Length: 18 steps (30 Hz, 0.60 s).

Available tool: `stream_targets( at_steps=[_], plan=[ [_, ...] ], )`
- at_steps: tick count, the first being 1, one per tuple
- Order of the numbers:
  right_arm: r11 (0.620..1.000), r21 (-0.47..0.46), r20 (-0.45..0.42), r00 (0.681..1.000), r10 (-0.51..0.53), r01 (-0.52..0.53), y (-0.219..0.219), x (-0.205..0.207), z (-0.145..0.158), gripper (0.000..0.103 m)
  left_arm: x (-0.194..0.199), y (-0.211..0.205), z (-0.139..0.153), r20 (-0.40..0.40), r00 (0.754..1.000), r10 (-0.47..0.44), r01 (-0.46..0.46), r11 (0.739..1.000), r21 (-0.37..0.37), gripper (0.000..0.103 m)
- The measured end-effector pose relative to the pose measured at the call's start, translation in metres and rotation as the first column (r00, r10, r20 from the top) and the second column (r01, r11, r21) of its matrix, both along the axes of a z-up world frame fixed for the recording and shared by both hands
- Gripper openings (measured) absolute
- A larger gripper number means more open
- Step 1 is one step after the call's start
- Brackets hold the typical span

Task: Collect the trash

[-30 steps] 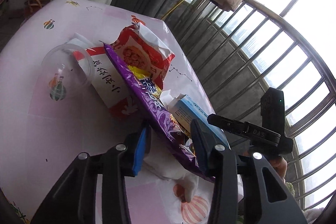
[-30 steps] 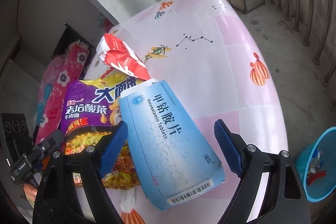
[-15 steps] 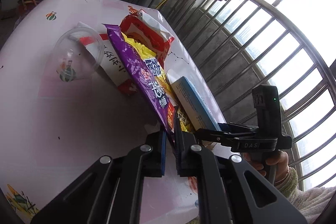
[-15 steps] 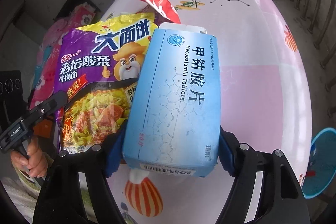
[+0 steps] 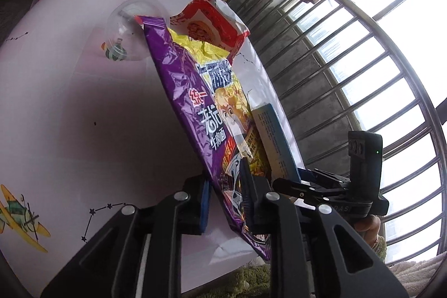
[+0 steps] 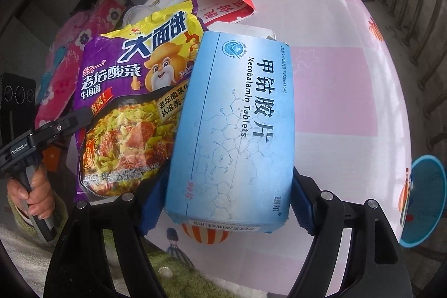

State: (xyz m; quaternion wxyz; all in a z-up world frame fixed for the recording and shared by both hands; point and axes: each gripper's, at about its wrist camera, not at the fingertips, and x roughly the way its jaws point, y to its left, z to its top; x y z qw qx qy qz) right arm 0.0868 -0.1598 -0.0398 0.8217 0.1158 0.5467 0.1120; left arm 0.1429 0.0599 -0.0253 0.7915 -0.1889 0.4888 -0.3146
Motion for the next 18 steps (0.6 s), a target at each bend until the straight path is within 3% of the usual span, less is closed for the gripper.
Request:
stream_targets(
  at_steps=[5, 12, 18],
  plan=[
    [0.999, 0.040, -0.007, 1.000, -0.027, 0.027, -0.019, 0.003, -0.004, 0.074, 0.006, -0.010, -0.006, 0.014, 1.000, 0.020, -0.020, 1.000, 0.016, 0.026],
    [0.994, 0.088, -0.002, 0.997, -0.072, 0.072, -0.031, 0.003, -0.003, 0.078, -0.002, -0.032, -0.003, 0.146, 0.989, 0.011, -0.035, 0.986, 0.163, 0.026],
    [0.983, 0.153, -0.015, 0.994, -0.104, 0.105, -0.041, 0.005, -0.002, 0.082, -0.006, -0.043, 0.000, 0.220, 0.975, -0.037, -0.020, 0.967, 0.254, 0.017]
  ],
)
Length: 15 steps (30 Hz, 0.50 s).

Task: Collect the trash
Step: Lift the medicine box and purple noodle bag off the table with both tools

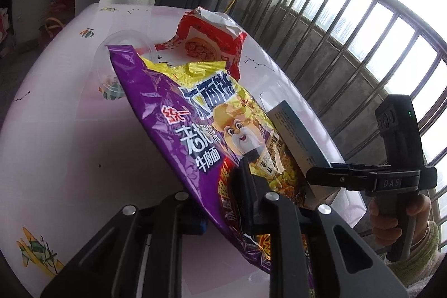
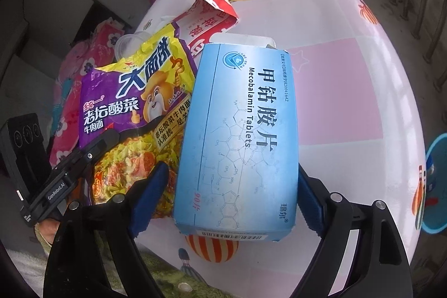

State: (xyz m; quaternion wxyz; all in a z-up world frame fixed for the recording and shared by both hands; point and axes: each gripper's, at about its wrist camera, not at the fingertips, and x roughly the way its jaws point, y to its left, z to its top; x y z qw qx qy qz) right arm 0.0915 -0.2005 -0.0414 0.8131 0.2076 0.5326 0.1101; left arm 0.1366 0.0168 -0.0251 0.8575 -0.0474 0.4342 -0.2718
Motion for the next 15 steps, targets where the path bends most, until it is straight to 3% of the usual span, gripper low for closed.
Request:
stream_targets(
  at_steps=[9, 15],
  plan=[
    [0.998, -0.057, 0.010, 0.999, -0.039, 0.039, -0.005, 0.010, 0.002, 0.083, 0.000, -0.006, 0.002, 0.026, 1.000, -0.017, 0.016, 0.999, 0.029, 0.013],
    [0.998, -0.037, 0.015, 0.998, -0.055, 0.055, -0.003, 0.019, -0.002, 0.081, 0.001, -0.009, 0.001, 0.030, 0.999, -0.016, 0.014, 0.999, 0.050, 0.013]
  ],
)
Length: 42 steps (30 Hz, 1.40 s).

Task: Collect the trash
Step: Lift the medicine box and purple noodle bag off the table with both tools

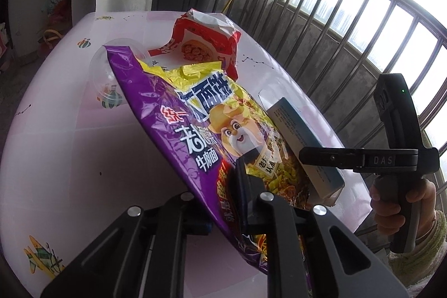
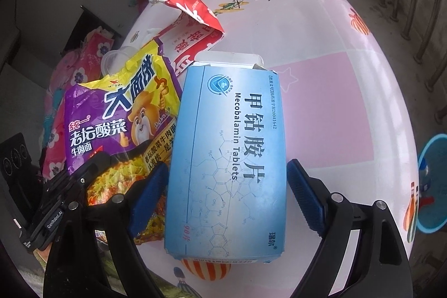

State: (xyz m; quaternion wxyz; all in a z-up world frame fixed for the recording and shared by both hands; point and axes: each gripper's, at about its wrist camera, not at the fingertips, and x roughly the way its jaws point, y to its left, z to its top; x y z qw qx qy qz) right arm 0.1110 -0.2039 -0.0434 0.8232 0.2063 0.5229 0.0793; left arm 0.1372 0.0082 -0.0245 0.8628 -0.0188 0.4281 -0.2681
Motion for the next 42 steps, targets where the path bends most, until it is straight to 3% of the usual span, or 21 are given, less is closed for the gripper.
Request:
stream_targets(
  at_steps=[5, 11, 42],
  plan=[
    [1.000, 0.005, -0.012, 1.000, -0.013, 0.013, 0.001, 0.003, 0.000, 0.070, -0.001, 0.000, 0.000, 0.009, 1.000, 0.006, -0.006, 1.000, 0.010, 0.012],
    [1.000, -0.008, -0.006, 1.000, -0.018, 0.018, 0.004, 0.003, 0.000, 0.068, -0.003, -0.002, 0.000, 0.016, 1.000, 0.008, -0.008, 1.000, 0.017, 0.012],
    [0.999, 0.018, 0.072, 0.996, -0.047, 0.045, -0.005, -0.016, 0.019, 0.066, -0.005, -0.001, 0.008, 0.044, 0.999, 0.008, -0.009, 1.000, 0.013, 0.012]
  ],
)
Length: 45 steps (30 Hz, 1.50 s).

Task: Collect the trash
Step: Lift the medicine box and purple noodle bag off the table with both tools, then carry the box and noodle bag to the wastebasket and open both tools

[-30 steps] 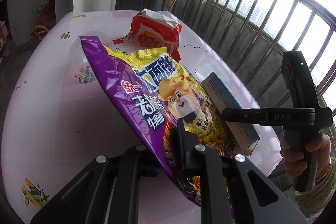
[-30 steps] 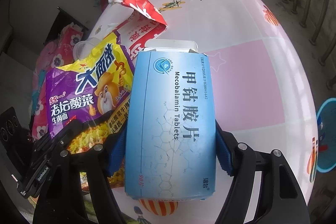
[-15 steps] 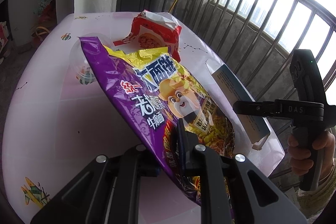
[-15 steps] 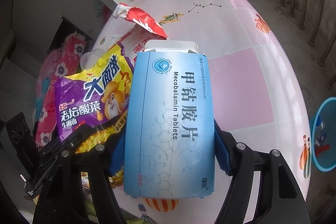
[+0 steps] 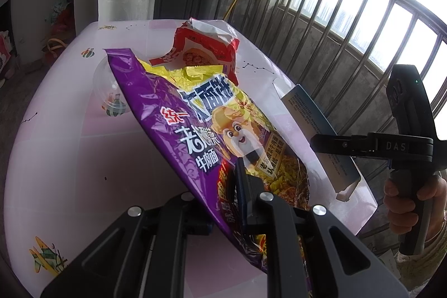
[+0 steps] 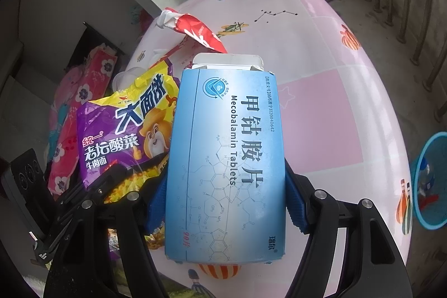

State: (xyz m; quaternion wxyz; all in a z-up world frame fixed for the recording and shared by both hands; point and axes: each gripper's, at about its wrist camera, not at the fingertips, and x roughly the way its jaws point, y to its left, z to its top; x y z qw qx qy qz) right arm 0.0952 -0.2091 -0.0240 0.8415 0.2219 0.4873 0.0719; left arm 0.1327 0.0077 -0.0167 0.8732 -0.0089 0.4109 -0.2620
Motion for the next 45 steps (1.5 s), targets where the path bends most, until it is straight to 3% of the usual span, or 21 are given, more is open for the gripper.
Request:
stream_targets(
  at_steps=[17, 33, 40, 45],
  plan=[
    [1.000, 0.019, 0.098, 0.995, 0.006, -0.007, -0.017, -0.024, 0.023, 0.066, -0.029, 0.000, 0.039, 0.123, 0.992, -0.041, 0.050, 0.996, -0.076, 0.001],
    [0.993, 0.057, 0.201, 0.974, -0.108, 0.099, -0.059, -0.071, 0.060, 0.066, -0.052, -0.024, 0.082, 0.242, 0.966, -0.092, 0.121, 0.987, -0.109, 0.001],
    [0.973, 0.091, 0.276, 0.933, -0.230, 0.213, -0.091, -0.102, 0.080, 0.066, -0.055, -0.046, 0.107, 0.276, 0.949, -0.150, 0.189, 0.975, -0.119, 0.001],
    [0.917, 0.140, 0.332, 0.855, -0.398, 0.373, -0.133, -0.145, 0.095, 0.066, -0.050, -0.082, 0.127, 0.287, 0.923, -0.256, 0.307, 0.940, -0.147, 0.001]
  ],
)
